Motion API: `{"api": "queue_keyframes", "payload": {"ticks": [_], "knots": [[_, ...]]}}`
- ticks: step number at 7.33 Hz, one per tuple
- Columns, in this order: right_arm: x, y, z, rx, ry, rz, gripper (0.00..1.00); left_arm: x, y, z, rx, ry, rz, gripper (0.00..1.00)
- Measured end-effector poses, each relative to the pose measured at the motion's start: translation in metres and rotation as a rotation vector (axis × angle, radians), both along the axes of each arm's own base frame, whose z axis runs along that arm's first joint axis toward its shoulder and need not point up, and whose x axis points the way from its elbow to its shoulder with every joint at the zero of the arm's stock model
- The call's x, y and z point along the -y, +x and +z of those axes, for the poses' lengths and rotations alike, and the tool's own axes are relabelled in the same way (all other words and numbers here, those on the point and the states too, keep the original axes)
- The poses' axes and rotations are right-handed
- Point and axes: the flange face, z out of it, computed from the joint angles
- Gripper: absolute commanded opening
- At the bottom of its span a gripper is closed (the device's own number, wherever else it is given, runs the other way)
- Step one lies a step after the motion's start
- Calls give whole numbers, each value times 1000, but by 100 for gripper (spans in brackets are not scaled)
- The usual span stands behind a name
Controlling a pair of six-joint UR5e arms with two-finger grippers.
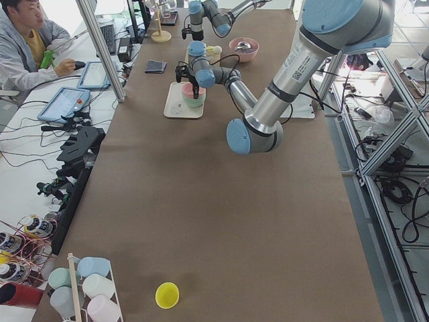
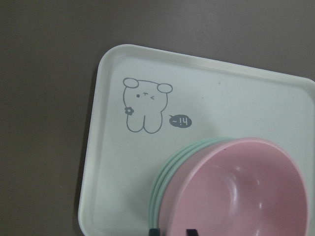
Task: Stack pink bowl on green and place spoon
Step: 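Release pink bowl with left gripper while right gripper lifts white spoon, then carry white spoon into pink bowl with right gripper while left withdraws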
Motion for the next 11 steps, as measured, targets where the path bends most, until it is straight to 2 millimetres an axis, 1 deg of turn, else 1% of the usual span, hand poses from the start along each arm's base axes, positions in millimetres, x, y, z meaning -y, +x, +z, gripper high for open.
{"api": "queue_keyframes", "payload": {"ticks": [1,3,4,5,6,7,8,9,10,11], "knots": [[-1,-3,3,-5,-3,-5,0,-1,2,2,4,-2,5,97],[-3,-5,9,-11,-6,-16,0,-1,5,9,14,-15,9,97],[-4,-6,8,-9,-5,-20,0,-2,5,10,16,-20,11,97],[-4,-6,1,1,0,-20,0,-2,5,10,18,-24,12,98],[-3,-7,-22,24,5,-17,0,-3,3,11,17,-29,15,97],[4,-10,-61,55,-6,-1,0,-8,-6,11,5,-30,24,98],[12,-22,-114,87,-39,41,0,-20,-28,13,-17,-20,33,98],[15,-41,-169,125,-84,94,0,-35,-55,21,-33,7,41,98],[16,-66,-220,161,-135,147,0,-48,-82,38,-30,58,59,98],[19,-94,-265,183,-177,196,0,-55,-107,60,-10,108,82,98]]}}
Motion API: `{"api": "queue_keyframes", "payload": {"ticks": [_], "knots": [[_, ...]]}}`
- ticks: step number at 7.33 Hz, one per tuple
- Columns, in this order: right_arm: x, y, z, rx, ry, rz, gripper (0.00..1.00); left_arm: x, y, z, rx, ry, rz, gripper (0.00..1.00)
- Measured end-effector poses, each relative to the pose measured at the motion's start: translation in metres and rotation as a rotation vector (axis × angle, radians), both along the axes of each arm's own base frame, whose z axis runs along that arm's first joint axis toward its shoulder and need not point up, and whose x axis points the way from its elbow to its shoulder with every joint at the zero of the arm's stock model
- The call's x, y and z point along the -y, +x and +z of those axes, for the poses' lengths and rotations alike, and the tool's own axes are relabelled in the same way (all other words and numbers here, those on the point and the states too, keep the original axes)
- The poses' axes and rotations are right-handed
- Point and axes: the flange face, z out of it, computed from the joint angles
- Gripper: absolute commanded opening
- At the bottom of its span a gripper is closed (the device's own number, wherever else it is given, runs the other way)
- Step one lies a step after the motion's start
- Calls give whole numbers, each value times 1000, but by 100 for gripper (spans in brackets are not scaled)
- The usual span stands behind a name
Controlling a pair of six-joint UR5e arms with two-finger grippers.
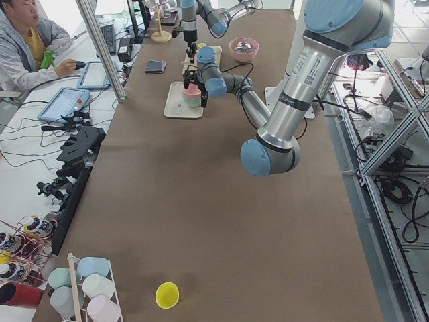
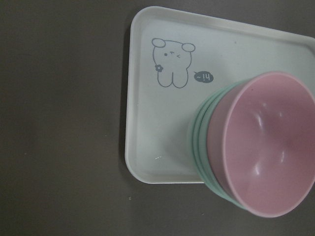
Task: Stack pink bowl on green and place spoon
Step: 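Carry white spoon into pink bowl with right gripper while left withdraws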
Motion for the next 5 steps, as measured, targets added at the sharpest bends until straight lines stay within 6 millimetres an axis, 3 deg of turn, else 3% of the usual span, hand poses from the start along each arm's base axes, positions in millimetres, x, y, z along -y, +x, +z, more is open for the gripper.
{"api": "queue_keyframes", "payload": {"ticks": [1,3,4,5], "knots": [[1,-26,-28,15,-24,43,0,-3,-19,25,19,19,15,98],[3,-59,-44,62,-59,134,3,-7,-35,58,25,21,27,98],[8,-70,-46,71,-82,167,99,-6,-36,65,29,20,24,98],[10,-81,-50,75,-93,193,100,-5,-38,67,30,18,18,98]]}}
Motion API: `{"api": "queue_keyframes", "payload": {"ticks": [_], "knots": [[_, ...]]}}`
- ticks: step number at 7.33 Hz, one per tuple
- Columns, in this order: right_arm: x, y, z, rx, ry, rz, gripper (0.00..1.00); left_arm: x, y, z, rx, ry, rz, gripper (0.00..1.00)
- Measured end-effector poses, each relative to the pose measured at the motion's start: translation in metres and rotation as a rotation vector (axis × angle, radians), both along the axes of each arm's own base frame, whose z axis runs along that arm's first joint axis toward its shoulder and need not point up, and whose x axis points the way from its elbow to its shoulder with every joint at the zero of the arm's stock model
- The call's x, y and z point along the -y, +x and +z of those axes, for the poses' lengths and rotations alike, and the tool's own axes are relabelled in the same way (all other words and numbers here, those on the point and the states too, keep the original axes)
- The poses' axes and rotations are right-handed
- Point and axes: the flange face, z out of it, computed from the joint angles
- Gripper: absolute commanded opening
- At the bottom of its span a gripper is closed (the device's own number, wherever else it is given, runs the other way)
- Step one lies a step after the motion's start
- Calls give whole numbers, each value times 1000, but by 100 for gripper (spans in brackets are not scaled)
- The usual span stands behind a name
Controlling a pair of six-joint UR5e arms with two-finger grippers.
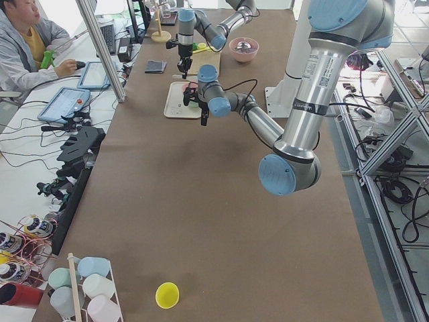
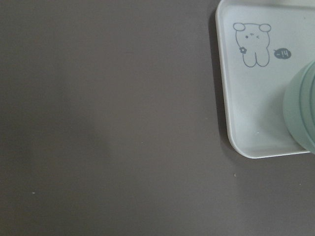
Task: Stack pink bowl on green and place spoon
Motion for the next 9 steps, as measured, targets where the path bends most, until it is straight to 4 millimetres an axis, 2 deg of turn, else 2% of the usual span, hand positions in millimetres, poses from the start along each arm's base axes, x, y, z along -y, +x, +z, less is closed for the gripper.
{"api": "queue_keyframes", "payload": {"ticks": [1,2,3,4,5,6,7,8,9], "knots": [[-5,-8,-2,8,2,16,100,2,-3,1,0,-2,-8,98],[-12,6,14,19,6,22,100,6,-7,2,3,-3,-19,98],[-22,58,57,26,25,2,100,12,-17,10,13,-8,-34,98],[-26,138,113,22,66,-42,100,17,-32,25,34,-11,-45,98],[-23,220,174,-5,124,-85,100,20,-52,50,72,0,-44,98],[-21,289,241,-65,209,-133,100,23,-82,84,125,30,-30,98],[-21,358,313,-145,317,-198,100,23,-130,127,192,87,0,98],[-22,419,373,-212,411,-258,100,21,-183,166,247,140,37,98],[-28,470,424,-263,474,-309,100,14,-232,199,270,164,71,98]]}}
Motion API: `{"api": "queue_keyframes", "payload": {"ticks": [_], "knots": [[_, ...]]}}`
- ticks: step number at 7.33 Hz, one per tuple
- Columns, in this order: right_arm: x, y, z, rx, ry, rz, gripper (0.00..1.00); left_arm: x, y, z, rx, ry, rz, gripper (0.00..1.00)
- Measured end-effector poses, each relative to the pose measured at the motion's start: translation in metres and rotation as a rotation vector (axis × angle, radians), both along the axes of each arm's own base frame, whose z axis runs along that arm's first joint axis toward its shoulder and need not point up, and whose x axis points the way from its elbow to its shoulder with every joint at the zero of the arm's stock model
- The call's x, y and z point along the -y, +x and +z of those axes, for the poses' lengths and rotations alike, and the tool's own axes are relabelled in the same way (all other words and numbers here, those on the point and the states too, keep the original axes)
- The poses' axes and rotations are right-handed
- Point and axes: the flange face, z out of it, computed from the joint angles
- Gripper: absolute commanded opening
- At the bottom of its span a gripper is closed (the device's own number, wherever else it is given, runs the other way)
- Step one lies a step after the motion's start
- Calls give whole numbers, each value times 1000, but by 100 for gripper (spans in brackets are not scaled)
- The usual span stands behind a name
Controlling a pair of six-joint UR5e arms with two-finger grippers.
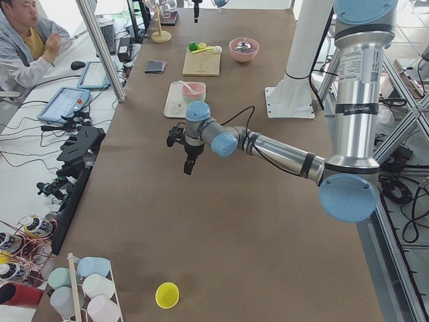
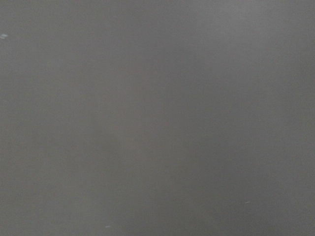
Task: Stack pink bowl on green and place spoon
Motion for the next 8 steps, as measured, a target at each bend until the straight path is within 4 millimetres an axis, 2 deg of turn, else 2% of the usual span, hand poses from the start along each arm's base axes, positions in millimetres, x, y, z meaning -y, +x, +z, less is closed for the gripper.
{"api": "queue_keyframes", "payload": {"ticks": [1,2,3,5,8], "knots": [[-9,40,41,-39,43,-35,100,-14,-39,28,1,-4,21,98],[-20,68,67,-61,71,-60,100,-35,-68,55,-5,-13,31,98],[-29,82,82,-72,84,-72,100,-57,-83,78,-10,-16,33,98],[-43,91,95,-75,85,-78,100,-81,-95,121,-12,-31,30,98],[-54,95,103,-70,76,-75,100,-94,-98,153,-23,-15,33,98]]}}
